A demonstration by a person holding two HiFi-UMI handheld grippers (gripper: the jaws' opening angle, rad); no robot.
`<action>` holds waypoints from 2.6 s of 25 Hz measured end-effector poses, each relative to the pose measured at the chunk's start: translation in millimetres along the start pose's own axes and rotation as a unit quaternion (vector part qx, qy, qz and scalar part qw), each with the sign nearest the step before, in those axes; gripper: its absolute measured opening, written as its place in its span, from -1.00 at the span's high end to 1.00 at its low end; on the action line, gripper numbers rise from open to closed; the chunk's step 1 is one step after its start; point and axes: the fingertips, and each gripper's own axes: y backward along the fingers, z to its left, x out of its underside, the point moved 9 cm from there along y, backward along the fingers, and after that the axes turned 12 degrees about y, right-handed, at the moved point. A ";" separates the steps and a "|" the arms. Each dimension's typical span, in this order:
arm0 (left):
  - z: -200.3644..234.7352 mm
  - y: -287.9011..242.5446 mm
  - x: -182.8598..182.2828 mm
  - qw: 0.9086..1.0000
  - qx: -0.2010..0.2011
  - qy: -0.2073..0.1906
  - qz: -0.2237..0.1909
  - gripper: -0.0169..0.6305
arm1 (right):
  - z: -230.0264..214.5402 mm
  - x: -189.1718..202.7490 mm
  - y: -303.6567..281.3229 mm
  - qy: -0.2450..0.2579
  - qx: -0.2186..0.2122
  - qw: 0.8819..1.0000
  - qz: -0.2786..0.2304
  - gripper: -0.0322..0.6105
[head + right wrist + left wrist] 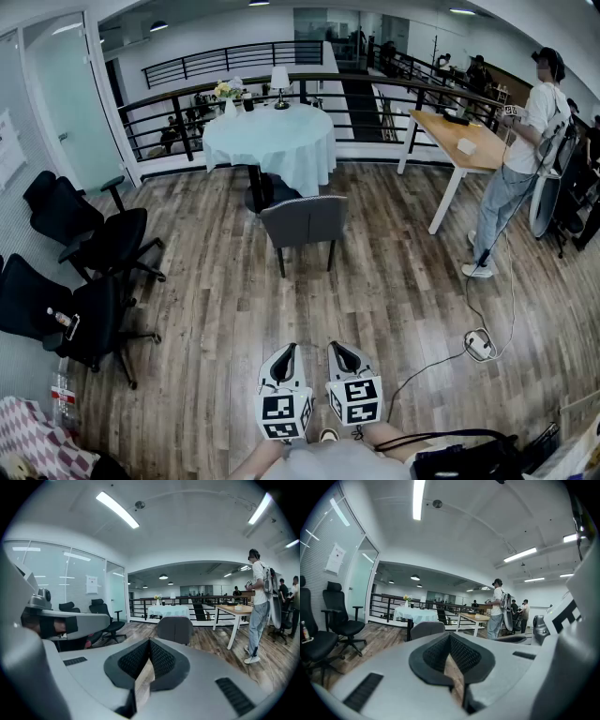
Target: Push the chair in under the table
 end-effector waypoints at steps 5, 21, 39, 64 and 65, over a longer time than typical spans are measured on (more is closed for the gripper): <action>-0.4 -2.7 -1.9 1.000 0.006 -0.004 0.000 0.94 | -2.1 -0.5 -0.6 -0.001 0.007 1.000 0.000 0.85; 51.6 -18.0 -20.1 1.000 0.025 -0.005 0.009 0.94 | 17.2 -14.4 -36.7 -0.022 0.045 0.999 0.013 0.85; 74.7 -106.4 -24.4 1.000 0.005 0.012 0.019 0.94 | -39.5 -9.1 -109.8 -0.024 0.034 0.998 0.039 0.85; 45.0 -290.5 -62.5 0.999 -0.026 0.005 0.026 0.94 | -201.4 -26.8 -229.1 -0.037 -0.007 0.998 0.044 0.85; 44.5 -297.0 -63.2 0.999 -0.028 0.005 0.027 0.94 | -206.0 -26.4 -234.0 -0.036 -0.008 0.998 0.048 0.85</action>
